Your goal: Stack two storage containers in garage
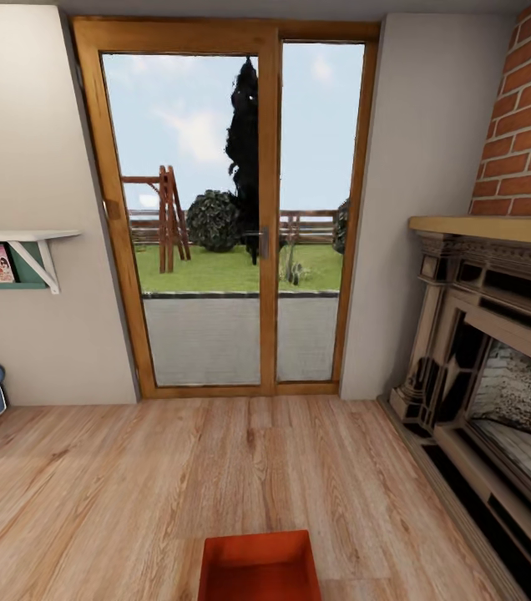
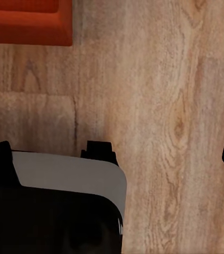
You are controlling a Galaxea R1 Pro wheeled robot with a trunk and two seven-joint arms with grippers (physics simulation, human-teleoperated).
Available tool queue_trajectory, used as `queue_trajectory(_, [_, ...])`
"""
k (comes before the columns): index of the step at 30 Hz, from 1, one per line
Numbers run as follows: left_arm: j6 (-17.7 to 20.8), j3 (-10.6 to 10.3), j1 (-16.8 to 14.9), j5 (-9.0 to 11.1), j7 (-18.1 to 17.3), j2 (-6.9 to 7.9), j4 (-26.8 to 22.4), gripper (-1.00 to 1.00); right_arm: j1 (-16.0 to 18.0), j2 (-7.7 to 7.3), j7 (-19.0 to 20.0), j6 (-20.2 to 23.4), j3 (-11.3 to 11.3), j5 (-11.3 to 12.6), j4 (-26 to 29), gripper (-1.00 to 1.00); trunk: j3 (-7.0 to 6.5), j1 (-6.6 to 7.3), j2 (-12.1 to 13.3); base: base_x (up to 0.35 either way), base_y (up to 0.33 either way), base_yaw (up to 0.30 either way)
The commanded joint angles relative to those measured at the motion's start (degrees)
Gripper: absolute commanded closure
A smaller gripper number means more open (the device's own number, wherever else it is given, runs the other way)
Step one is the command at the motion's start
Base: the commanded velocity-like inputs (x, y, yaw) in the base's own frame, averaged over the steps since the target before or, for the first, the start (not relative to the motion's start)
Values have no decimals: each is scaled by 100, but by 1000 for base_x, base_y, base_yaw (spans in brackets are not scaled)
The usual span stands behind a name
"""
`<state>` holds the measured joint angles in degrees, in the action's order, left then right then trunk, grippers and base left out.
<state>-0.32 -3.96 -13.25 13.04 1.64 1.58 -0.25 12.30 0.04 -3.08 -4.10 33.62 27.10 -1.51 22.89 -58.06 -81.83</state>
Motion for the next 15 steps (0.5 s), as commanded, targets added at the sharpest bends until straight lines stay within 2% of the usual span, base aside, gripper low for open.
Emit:
queue_trajectory(1, [-3,-43,-3,50,12,0,-1,-100,7,4,0,-29,48,50,-16,-100,6,0,-4,0,0,0])
queue_trajectory(15, [-3,-43,-3,50,12,0,-1,-100,3,-4,0,-31,57,48,-16,-100,6,0,-4,0,0,0])
